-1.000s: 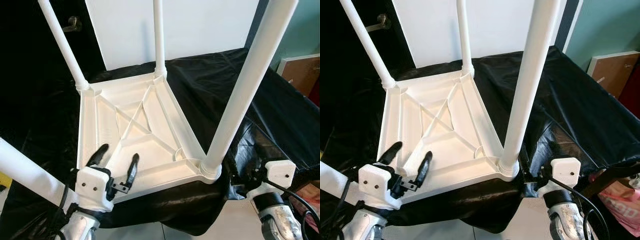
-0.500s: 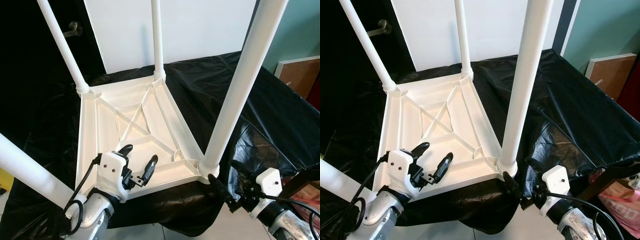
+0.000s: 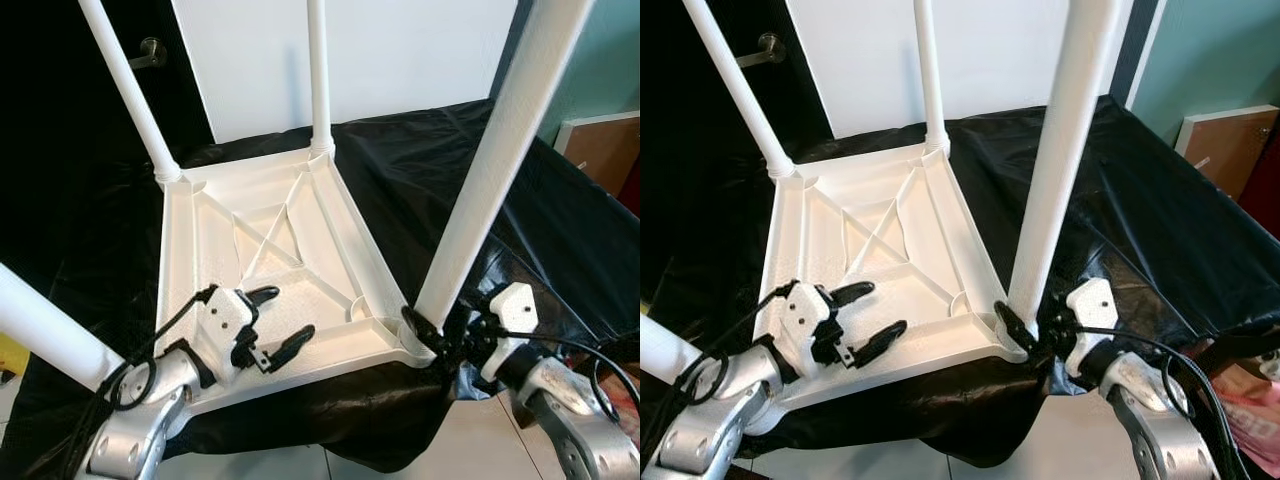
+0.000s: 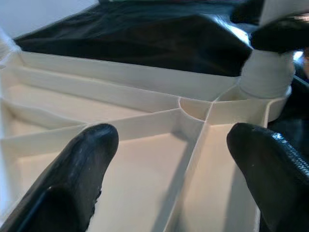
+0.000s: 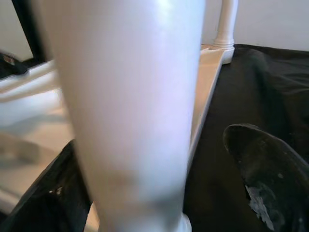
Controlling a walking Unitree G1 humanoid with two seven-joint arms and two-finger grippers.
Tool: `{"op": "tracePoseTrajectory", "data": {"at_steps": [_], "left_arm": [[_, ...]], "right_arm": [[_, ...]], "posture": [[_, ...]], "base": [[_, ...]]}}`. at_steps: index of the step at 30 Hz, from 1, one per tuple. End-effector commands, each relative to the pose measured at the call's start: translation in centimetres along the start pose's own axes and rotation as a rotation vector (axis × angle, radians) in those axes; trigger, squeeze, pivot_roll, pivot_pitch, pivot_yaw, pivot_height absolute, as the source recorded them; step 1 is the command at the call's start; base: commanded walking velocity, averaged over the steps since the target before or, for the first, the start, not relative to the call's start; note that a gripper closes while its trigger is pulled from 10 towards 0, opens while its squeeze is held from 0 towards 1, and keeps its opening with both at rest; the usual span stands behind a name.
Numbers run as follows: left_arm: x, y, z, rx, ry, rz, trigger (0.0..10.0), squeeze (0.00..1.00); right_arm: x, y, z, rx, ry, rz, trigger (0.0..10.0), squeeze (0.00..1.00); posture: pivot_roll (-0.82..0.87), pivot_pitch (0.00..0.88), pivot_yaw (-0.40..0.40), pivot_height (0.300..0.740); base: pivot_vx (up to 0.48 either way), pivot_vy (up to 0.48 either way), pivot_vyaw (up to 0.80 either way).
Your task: Building children table
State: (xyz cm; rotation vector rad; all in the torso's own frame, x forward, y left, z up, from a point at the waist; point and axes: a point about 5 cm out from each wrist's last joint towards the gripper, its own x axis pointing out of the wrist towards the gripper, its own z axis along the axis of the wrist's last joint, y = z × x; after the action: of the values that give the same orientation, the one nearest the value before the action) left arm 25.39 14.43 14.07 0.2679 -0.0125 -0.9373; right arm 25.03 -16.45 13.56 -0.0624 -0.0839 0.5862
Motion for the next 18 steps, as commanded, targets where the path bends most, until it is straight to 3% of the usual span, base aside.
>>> {"op": "tracePoseTrajectory", "data": {"at_steps": [1,2,3,4,7,11,18], "left_arm": [[0.4,1.2,0.1,0.051,0.003,-0.022,10.0,0.0],[0.4,1.2,0.1,0.051,0.003,-0.022,10.0,0.0],[1.2,2.6,0.3,0.063,-0.01,-0.018,10.0,0.0],[1.4,3.0,0.4,0.057,-0.013,-0.012,10.0,0.0],[1.6,3.2,0.4,0.053,-0.014,-0.008,10.0,0.0],[2.2,4.2,0.6,0.045,-0.028,0.017,10.0,0.0],[2.5,3.4,0.4,-0.077,-0.103,0.107,10.0,0.0]], "right_arm": [[1.1,-0.3,-0.2,0.007,-0.017,-0.032,10.0,0.0],[1.1,-0.3,-0.2,0.007,-0.017,-0.032,10.0,0.0],[2.9,-0.2,-0.2,0.016,-0.041,-0.028,10.0,0.0],[3.4,-0.1,-0.2,0.016,-0.047,-0.027,10.0,0.0],[3.7,-0.1,-0.2,0.016,-0.051,-0.027,10.0,0.0],[5.5,-0.1,0.0,0.013,-0.062,-0.012,10.0,0.0],[6.1,0.2,-0.4,-0.005,-0.056,0.031,10.0,0.0]], "posture": [[-0.15,0.1,0.038,0.74],[-0.15,0.1,0.038,0.74],[-0.17,0.124,0.046,0.74],[-0.17,0.127,0.046,0.74],[-0.17,0.127,0.046,0.74],[-0.18,0.145,0.041,0.74],[-0.17,0.142,0.034,0.74]], "base": [[0.0,0.0,0.0],[0.0,0.0,0.0],[0.0,0.0,0.0],[0.0,0.0,0.0],[0.0,0.0,0.0],[0.0,0.0,0.0],[0.0,0.0,0.0]]}}
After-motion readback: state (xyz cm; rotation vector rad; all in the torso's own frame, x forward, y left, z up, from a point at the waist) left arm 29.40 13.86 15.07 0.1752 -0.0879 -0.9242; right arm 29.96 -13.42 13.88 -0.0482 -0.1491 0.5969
